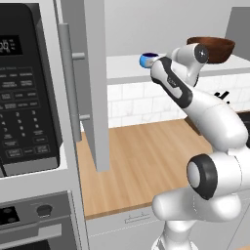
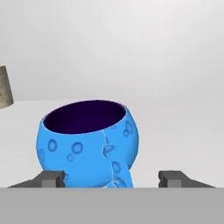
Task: Gather all objects into one cabinet and sort the glasses and bowls to opposite sides.
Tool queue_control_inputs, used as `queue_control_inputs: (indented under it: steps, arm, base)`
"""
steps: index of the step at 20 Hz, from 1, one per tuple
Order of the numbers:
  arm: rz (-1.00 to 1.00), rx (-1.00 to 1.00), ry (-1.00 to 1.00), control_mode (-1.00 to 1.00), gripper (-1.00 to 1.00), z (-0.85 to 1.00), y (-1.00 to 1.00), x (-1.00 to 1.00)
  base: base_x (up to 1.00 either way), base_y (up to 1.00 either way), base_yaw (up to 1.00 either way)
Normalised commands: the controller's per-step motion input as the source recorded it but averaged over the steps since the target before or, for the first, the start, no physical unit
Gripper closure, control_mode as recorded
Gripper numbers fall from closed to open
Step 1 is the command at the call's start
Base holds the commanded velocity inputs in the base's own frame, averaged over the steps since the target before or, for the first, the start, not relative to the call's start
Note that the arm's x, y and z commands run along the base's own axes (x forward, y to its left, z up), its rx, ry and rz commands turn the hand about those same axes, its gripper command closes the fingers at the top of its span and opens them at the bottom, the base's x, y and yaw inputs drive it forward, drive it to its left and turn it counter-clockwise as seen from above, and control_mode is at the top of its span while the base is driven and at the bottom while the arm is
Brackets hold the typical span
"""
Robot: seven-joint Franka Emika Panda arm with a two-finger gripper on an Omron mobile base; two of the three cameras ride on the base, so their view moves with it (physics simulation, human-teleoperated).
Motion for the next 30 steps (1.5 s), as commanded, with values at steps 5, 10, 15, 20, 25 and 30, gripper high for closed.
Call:
queue_control_inputs:
  steps: [5, 10, 15, 20, 25, 30]
  arm:
    - [0.00, 0.00, 0.01, -1.00, 1.00, 0.00, 0.01, 0.00]
    - [0.00, 0.00, 0.00, -1.00, 1.00, 0.00, 0.04, -0.07]
    - [0.00, -0.01, 0.00, -1.00, 1.00, 0.00, 0.00, -0.37]
    - [0.00, -0.01, 0.00, -1.00, 1.00, 0.00, 0.00, -0.54]
    - [0.00, -0.02, 0.00, -1.00, 1.00, 0.00, 0.01, -0.45]
    - [0.00, -0.01, 0.00, -1.00, 1.00, 0.00, 0.05, -0.27]
  base:
    - [0.00, 0.00, 0.00]
    - [0.00, 0.00, 0.00]
    - [0.00, 0.00, 0.00]
    - [0.00, 0.00, 0.00]
    - [0.00, 0.00, 0.00]
    - [0.00, 0.00, 0.00]
